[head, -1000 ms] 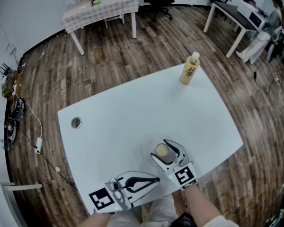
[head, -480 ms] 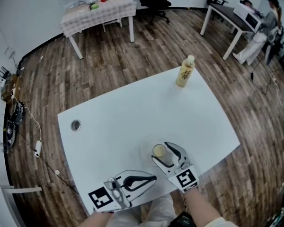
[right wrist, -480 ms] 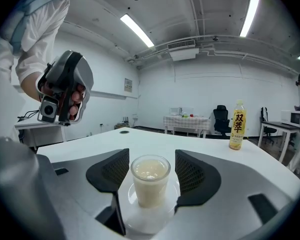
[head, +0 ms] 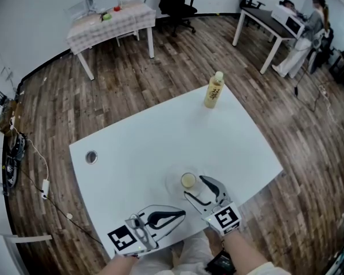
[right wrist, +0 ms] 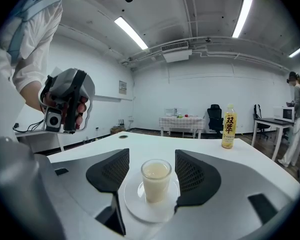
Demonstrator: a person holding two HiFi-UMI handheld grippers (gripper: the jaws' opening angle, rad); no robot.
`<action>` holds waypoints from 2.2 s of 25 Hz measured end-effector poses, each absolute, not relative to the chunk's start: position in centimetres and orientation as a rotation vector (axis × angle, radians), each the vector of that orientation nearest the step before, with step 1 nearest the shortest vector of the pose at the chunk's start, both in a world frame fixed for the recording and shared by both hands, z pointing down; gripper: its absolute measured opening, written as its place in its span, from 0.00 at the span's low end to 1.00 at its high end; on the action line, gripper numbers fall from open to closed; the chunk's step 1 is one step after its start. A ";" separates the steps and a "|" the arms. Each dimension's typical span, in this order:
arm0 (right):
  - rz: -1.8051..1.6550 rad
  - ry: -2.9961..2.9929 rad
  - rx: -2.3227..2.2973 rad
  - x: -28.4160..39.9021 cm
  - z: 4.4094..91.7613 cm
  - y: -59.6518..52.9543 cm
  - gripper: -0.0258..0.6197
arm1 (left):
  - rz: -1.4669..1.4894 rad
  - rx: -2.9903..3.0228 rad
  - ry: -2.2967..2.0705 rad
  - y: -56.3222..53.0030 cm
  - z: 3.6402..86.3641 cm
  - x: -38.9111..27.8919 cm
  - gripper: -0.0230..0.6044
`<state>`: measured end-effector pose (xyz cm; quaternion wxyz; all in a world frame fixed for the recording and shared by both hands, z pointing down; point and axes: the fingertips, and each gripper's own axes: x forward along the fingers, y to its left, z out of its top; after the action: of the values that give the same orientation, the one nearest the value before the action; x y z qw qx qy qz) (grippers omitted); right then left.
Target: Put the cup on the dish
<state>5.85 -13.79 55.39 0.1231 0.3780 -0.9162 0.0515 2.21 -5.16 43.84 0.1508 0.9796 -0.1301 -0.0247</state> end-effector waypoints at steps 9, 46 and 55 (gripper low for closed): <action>0.120 -2.673 1.167 6.3 52.0 -11.6 0.48 | -0.074 2.821 -0.345 -3.7 42.8 1.4 0.04; 0.099 -2.711 1.374 7.8 41.3 -1.4 0.09 | -0.148 2.922 -0.232 1.6 38.1 0.0 0.04; 0.088 -2.748 1.386 8.0 39.9 -1.0 0.09 | -0.170 2.936 -0.228 1.8 37.5 0.2 0.04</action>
<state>7.98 -0.96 39.90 0.0312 0.4498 -0.8921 0.0287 0.17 1.83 37.49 0.0957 0.9908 -0.0769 -0.0574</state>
